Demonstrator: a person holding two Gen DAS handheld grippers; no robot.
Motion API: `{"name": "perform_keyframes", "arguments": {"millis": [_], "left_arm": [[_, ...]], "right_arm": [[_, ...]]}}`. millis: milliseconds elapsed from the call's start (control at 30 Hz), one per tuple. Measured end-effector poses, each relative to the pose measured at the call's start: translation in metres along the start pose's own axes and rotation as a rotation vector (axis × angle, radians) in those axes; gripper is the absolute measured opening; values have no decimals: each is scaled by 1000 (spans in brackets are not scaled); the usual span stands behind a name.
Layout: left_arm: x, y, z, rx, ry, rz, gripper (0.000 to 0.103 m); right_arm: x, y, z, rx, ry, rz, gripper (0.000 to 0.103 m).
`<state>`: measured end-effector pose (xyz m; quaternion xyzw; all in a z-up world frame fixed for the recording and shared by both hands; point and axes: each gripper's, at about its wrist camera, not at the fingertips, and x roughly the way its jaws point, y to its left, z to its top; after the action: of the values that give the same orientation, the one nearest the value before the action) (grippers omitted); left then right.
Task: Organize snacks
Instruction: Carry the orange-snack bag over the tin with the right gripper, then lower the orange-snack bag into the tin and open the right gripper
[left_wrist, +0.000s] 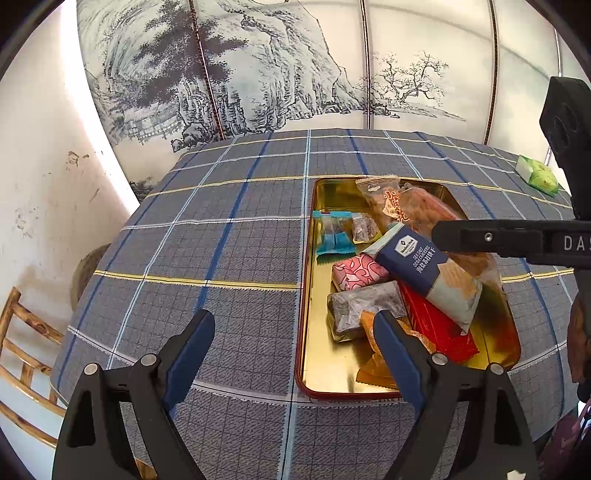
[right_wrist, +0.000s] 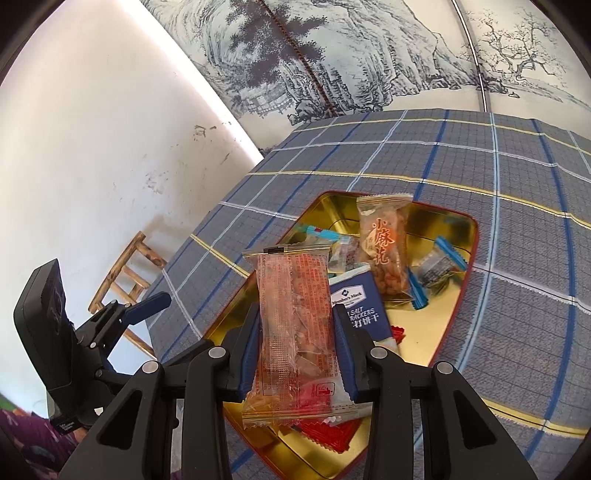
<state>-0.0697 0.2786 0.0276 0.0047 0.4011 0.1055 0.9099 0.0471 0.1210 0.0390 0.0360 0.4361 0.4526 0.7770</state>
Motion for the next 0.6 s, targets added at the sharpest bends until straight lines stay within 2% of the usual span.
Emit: {"name": "perform_keyframes", "arguments": {"millis": [600], "left_arm": [[8, 19, -12, -51, -2, 39, 87]], "right_arm": [[26, 8, 1, 23, 39, 8, 39]]}}
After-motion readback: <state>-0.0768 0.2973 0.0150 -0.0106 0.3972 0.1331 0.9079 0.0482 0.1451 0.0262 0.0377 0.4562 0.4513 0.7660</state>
